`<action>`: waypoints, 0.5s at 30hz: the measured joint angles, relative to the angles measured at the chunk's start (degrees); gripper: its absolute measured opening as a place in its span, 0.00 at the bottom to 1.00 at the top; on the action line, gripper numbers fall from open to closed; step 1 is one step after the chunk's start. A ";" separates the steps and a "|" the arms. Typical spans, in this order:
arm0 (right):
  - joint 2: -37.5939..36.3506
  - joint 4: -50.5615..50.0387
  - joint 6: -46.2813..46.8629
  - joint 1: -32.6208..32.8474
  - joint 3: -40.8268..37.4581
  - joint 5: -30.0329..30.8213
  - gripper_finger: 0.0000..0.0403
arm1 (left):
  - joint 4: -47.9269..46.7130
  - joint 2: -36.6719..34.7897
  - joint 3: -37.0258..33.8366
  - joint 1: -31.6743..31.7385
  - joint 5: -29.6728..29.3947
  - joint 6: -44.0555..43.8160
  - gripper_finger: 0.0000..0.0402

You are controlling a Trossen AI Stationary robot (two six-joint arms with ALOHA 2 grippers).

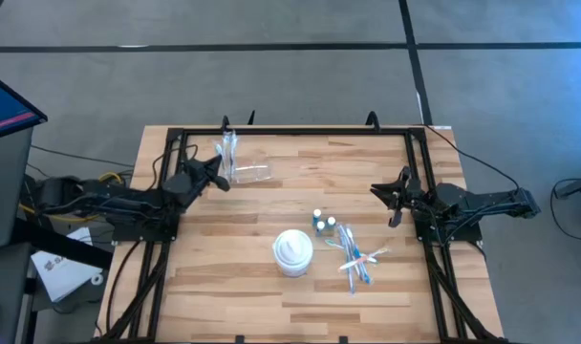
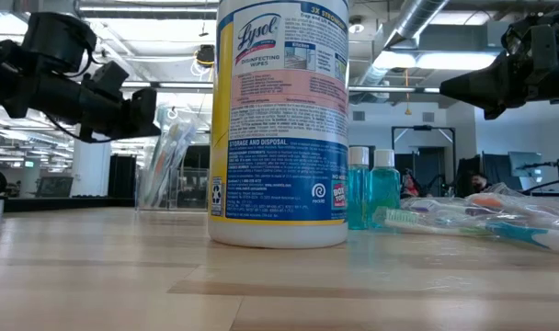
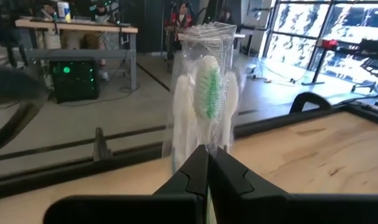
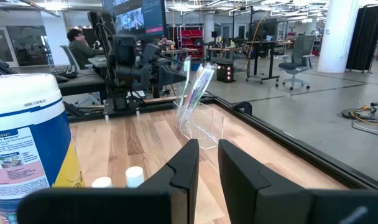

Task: Pick & Place toothbrushing station
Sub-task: Put the left green toothbrush into the transparent organizer

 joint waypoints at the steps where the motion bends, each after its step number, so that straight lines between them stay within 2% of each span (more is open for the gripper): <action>1: -0.02 0.00 0.00 0.00 0.00 0.00 0.13 | 0.06 0.63 0.00 0.17 -0.03 -0.24 0.00; 15: -0.01 0.00 0.00 0.00 0.00 0.00 0.13 | 0.45 4.55 -0.02 0.61 0.24 -3.08 0.00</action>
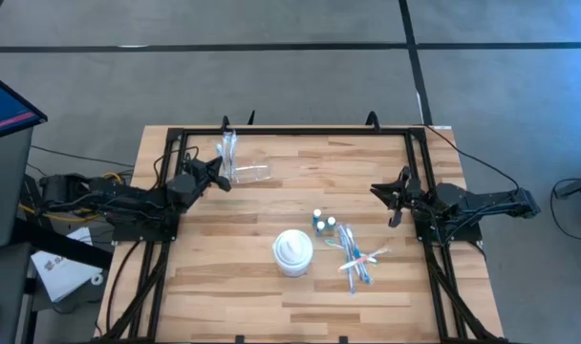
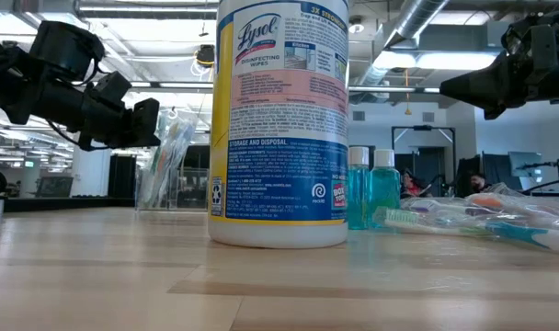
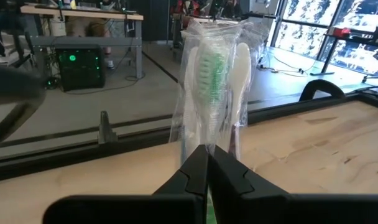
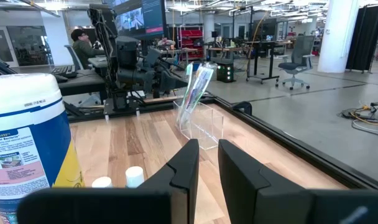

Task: Pick & Place toothbrushing station
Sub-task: Put the left green toothbrush into the transparent organizer

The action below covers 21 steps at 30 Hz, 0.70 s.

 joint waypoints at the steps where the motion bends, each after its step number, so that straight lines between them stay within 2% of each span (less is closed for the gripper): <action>1: -0.01 0.00 0.00 0.00 0.00 0.00 0.13 | -0.05 -0.32 0.00 0.00 0.01 0.11 0.01; 8: -0.01 0.00 0.00 0.00 0.00 0.00 0.13 | -0.05 -0.76 0.00 0.00 -0.03 0.26 0.07; 21: 0.00 0.00 0.00 0.00 0.00 0.00 0.13 | 0.03 -0.76 0.00 -0.87 -0.06 0.37 0.30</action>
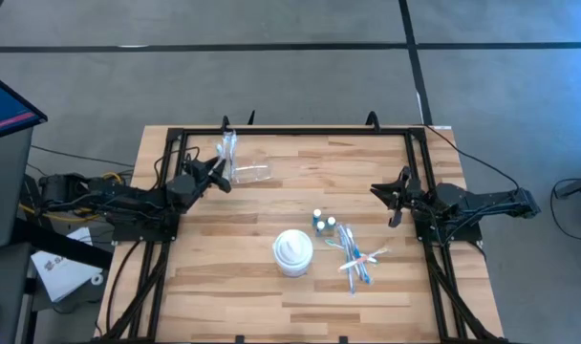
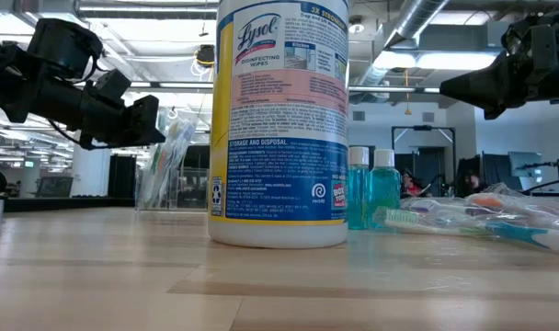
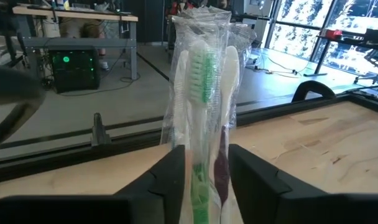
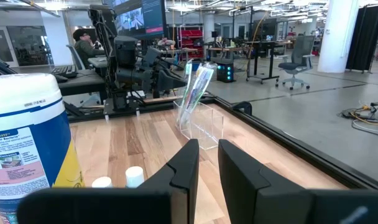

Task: Pick & Place toothbrushing station
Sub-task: Put the left green toothbrush into the transparent organizer, then put the purple toothbrush into the transparent organizer

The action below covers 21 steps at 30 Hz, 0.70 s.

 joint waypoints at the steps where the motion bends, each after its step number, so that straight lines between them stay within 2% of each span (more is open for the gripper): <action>1: 0.00 0.00 0.00 0.00 0.00 0.00 0.13 | 0.00 0.00 0.00 0.00 -0.01 0.00 0.31; 6: 0.00 0.00 0.00 0.00 0.00 0.00 0.13 | 0.03 0.00 0.00 -0.02 -0.03 3.90 0.36; 13: 0.00 0.07 0.00 0.00 0.00 0.00 0.13 | 0.24 -0.78 0.00 -2.08 -0.46 4.89 0.38; 21: 0.00 0.10 0.01 0.09 0.00 0.00 0.13 | 0.23 -7.87 0.00 -6.73 -4.29 12.18 0.38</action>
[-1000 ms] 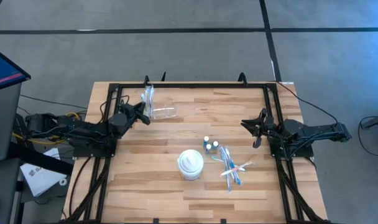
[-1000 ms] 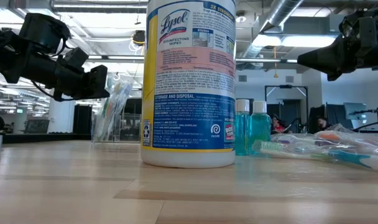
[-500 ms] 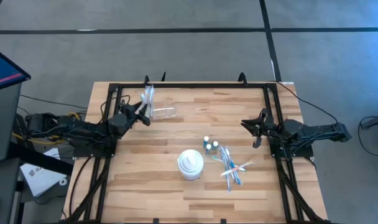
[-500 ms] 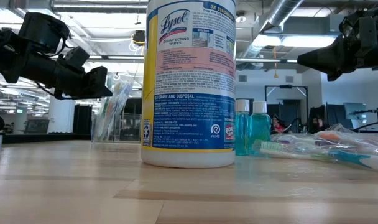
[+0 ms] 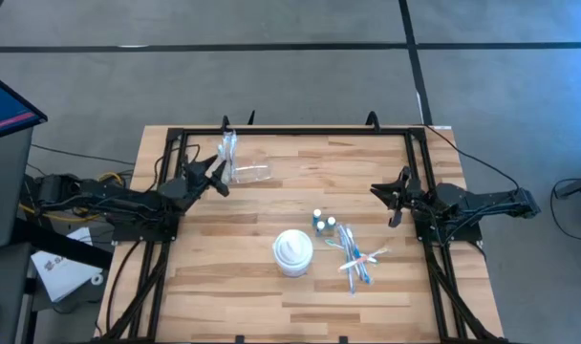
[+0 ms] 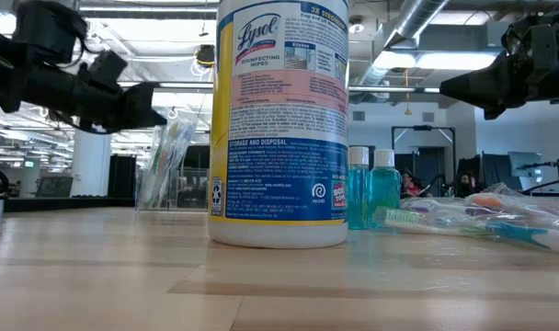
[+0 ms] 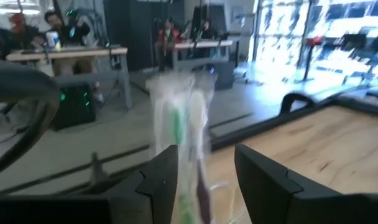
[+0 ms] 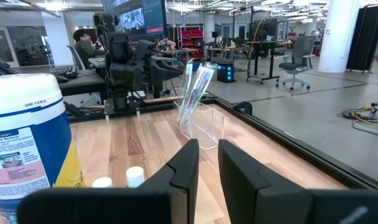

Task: Pick & Place toothbrushing station
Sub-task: Put the purple toothbrush into the transparent organizer

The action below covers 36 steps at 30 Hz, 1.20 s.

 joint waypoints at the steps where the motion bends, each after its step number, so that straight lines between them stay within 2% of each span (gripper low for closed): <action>1: -0.01 -0.01 0.01 0.00 0.00 0.00 0.13 | 0.11 -1.16 0.00 -0.81 -0.27 0.90 0.38; 4: 0.01 0.10 0.32 0.00 0.00 0.00 0.13 | 0.08 -4.68 0.00 -3.32 -2.25 4.50 0.38; 10: -0.01 0.11 8.76 -0.01 0.00 0.00 0.13 | 0.05 -11.03 0.01 -9.94 -8.02 9.48 0.38; 15: 0.01 0.29 11.05 0.07 -0.02 -0.25 0.13 | 0.14 -15.19 0.02 -17.59 -8.13 9.98 0.38; 20: 2.00 -0.55 13.91 1.61 0.16 -3.08 0.13 | -0.02 -16.57 0.64 -25.03 -7.80 11.93 0.38; 24: 6.42 -2.04 15.93 3.66 2.39 -3.04 0.13 | 0.49 -16.43 3.50 -28.66 -7.78 13.48 0.38; 28: 12.80 -8.06 20.21 5.48 6.20 -3.02 0.13 | 0.43 -15.31 4.39 -31.84 -5.62 13.40 0.38; 36: 27.13 -12.95 29.51 9.39 13.30 -3.24 0.13 | 0.69 -14.47 4.43 -33.07 -2.02 13.16 0.38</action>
